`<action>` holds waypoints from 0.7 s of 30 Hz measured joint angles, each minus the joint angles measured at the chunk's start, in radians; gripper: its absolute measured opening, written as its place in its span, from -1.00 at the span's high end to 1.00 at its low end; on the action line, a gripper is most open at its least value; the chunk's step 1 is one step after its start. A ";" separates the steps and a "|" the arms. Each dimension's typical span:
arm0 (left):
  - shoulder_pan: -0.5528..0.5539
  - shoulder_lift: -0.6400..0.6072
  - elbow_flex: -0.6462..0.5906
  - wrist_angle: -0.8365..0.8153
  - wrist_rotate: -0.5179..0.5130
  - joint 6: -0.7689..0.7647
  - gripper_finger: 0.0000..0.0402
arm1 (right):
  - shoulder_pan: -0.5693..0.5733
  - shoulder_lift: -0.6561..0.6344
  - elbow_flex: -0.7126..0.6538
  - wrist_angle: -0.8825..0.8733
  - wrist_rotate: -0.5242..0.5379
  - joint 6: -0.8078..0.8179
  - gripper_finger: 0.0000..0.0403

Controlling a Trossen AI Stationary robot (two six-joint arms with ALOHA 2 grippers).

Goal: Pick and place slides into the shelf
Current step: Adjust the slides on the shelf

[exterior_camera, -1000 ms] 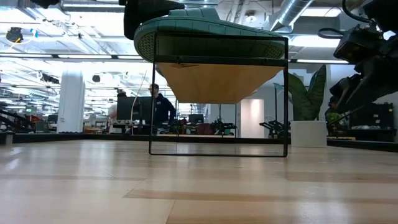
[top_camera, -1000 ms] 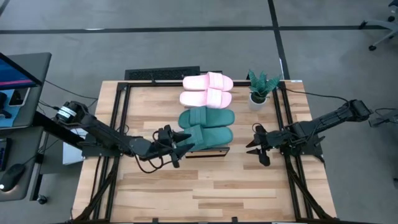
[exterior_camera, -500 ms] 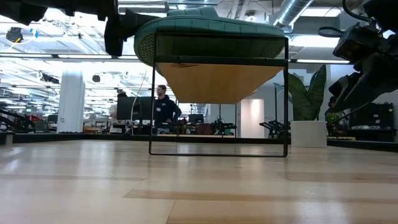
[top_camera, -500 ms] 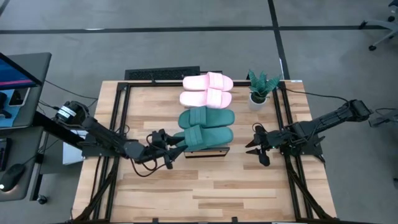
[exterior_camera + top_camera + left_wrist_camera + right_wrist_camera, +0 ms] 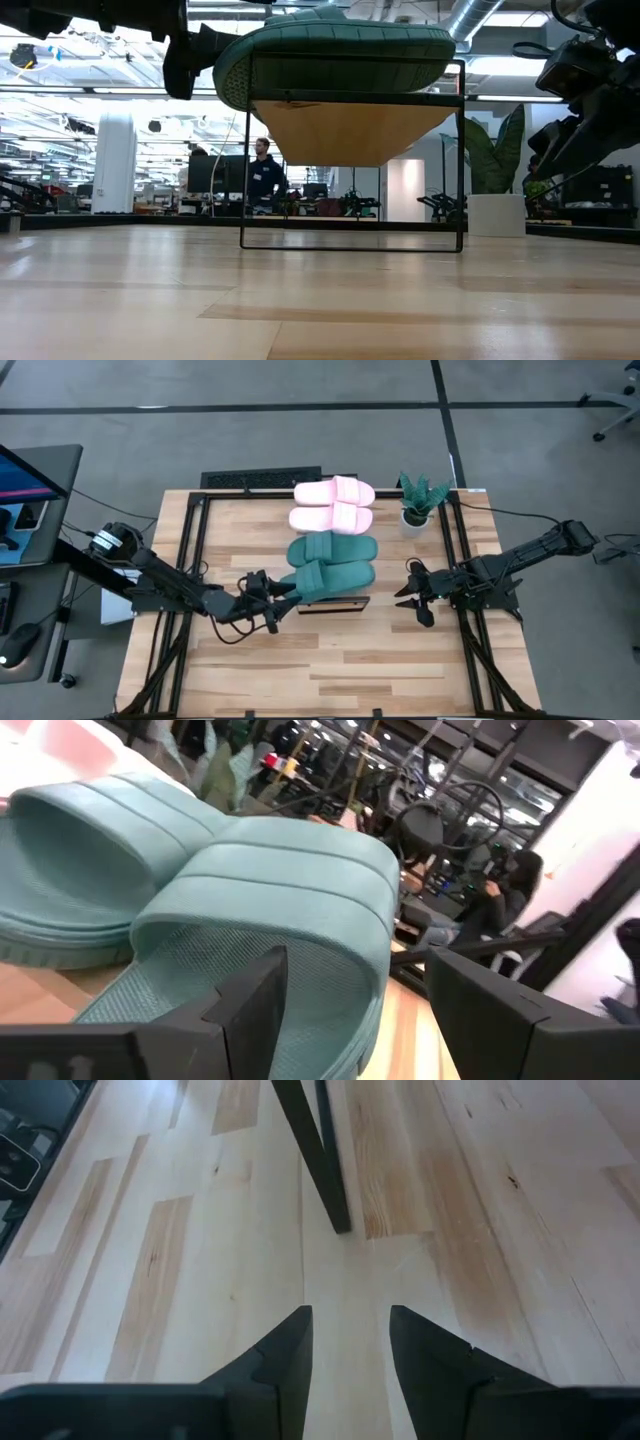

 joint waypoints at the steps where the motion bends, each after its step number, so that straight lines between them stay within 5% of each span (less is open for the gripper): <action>1: 0.000 0.000 0.000 0.000 0.018 0.000 -0.13 | 0.000 0.000 0.000 0.000 0.000 0.000 0.36; 10: 0.000 0.000 0.000 -0.024 0.075 -0.050 -0.13 | 0.000 0.000 0.000 0.000 0.000 0.000 0.36; 21: -0.048 0.002 -0.003 0.003 0.044 0.069 -0.13 | 0.018 0.000 0.000 0.035 0.000 -0.032 0.36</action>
